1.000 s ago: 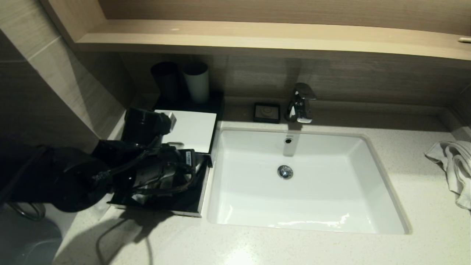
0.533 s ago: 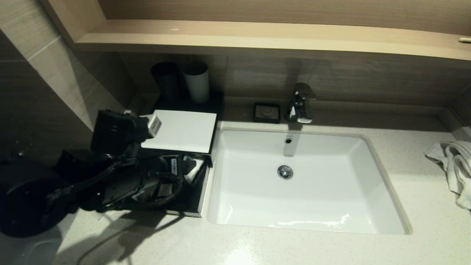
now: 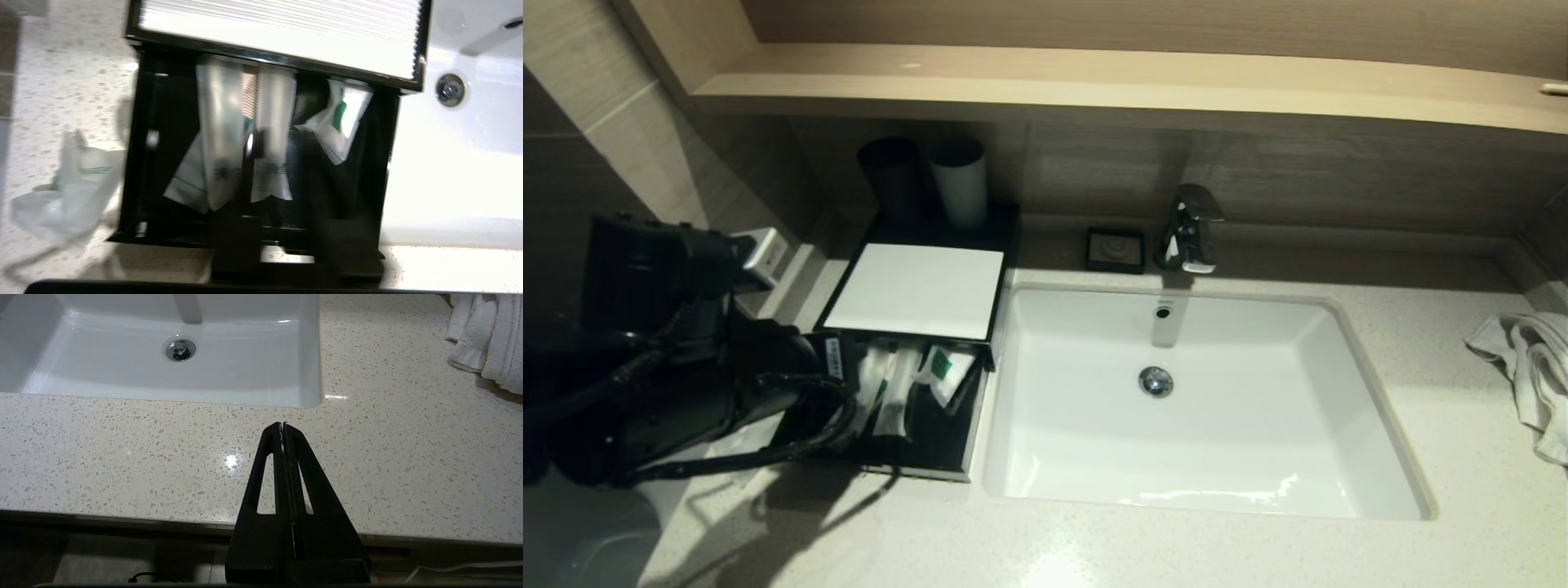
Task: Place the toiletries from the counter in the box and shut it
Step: Pick up the bathroom toiletry
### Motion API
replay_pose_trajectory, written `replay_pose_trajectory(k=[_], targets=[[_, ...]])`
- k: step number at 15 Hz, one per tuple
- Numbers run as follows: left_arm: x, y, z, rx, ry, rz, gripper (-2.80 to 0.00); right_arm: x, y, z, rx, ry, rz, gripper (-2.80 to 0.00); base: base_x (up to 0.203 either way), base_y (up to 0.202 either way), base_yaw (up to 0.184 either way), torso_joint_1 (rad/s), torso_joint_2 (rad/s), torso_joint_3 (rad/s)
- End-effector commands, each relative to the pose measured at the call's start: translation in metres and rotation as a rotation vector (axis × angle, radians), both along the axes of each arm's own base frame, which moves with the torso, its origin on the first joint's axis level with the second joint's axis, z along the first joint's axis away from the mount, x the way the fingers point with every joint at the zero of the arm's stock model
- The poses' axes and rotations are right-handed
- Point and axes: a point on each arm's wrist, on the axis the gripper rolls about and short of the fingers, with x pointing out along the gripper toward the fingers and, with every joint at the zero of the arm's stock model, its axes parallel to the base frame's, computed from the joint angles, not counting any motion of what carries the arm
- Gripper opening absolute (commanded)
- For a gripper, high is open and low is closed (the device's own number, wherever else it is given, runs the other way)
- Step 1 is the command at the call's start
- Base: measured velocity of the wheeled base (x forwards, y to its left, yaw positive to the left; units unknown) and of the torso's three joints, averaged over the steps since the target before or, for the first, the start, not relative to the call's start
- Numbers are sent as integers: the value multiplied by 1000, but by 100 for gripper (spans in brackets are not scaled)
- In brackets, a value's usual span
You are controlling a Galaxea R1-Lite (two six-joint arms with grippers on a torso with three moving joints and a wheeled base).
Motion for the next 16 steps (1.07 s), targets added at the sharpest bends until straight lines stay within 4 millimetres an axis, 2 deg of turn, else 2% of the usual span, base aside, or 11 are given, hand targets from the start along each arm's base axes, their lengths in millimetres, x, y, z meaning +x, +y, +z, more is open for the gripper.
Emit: replay_pose_trajectory(k=[1, 7, 12, 16], targets=[[-9, 20, 9, -7, -25, 70, -280, 0, 0, 0, 0, 0, 0, -280, 0, 0, 0, 0, 0, 0], [-23, 57, 8, 70, -29, 191, -280, 0, 0, 0, 0, 0, -1, -280, 0, 0, 0, 0, 0, 0], [-39, 80, -18, 102, 74, 294, -280, 0, 0, 0, 0, 0, 1, -280, 0, 0, 0, 0, 0, 0], [-48, 83, -42, 122, 161, 300, -280, 0, 0, 0, 0, 0, 0, -280, 0, 0, 0, 0, 0, 0]])
